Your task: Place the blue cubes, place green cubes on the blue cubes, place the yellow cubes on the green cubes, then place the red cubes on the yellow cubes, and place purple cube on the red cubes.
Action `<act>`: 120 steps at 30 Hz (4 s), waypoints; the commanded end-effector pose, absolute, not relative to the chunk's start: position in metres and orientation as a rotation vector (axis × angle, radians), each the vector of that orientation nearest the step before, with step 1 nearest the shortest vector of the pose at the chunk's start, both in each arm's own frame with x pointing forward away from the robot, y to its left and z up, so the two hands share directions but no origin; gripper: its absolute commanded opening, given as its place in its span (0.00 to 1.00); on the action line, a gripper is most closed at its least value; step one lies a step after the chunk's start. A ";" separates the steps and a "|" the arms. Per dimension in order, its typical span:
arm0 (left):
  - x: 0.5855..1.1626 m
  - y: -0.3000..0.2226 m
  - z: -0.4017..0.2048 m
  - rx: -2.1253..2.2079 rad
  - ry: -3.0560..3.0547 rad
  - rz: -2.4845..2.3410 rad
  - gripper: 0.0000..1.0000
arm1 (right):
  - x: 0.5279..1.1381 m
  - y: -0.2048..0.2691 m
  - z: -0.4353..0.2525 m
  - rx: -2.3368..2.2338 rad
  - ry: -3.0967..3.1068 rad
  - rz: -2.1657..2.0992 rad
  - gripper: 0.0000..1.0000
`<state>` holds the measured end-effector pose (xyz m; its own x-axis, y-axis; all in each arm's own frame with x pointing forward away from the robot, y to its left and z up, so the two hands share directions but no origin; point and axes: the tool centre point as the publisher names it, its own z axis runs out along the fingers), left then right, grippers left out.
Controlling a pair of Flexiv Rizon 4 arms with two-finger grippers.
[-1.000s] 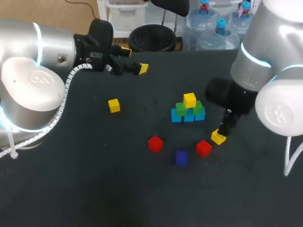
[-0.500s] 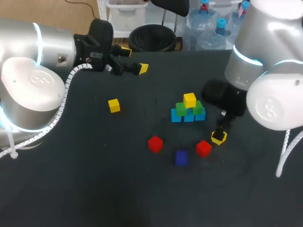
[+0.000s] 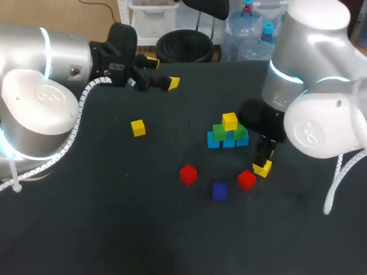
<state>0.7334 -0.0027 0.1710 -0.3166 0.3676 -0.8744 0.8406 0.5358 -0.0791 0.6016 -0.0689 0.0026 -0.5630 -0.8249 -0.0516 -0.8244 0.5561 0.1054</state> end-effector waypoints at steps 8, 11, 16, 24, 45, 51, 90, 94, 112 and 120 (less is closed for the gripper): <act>0.733 -0.002 0.170 0.985 1.897 -0.688 1.00 | 0.598 -0.077 -0.002 1.492 -2.728 -0.103 0.16; 0.733 -0.002 0.170 0.985 1.897 -0.688 1.00 | 0.596 -0.081 -0.001 1.493 -2.724 -0.096 0.00; 0.733 -0.002 0.170 0.985 1.897 -0.688 1.00 | 0.593 -0.089 0.009 1.528 -2.711 -0.081 0.00; 0.733 -0.002 0.170 0.985 1.897 -0.688 1.00 | 0.604 -0.089 0.052 1.854 -2.602 -0.082 0.00; 0.733 -0.002 0.170 0.985 1.897 -0.688 1.00 | 0.654 -0.070 0.080 2.156 -2.420 -0.008 0.00; 0.733 -0.002 0.170 0.985 1.897 -0.688 1.00 | 0.666 -0.065 0.089 2.206 -2.386 0.016 0.00; 0.733 -0.002 0.170 0.985 1.897 -0.688 1.00 | 0.693 -0.040 0.072 2.310 -2.218 -0.025 0.00; 0.733 -0.002 0.170 0.985 1.897 -0.688 1.00 | 0.692 -0.039 0.068 2.308 -2.213 -0.028 0.00; 0.733 -0.002 0.170 0.985 1.897 -0.688 1.00 | 0.692 -0.033 0.065 2.320 -2.187 -0.033 0.00; 0.733 -0.002 0.170 0.985 1.897 -0.688 1.00 | 0.687 -0.029 0.065 2.328 -2.164 -0.047 0.00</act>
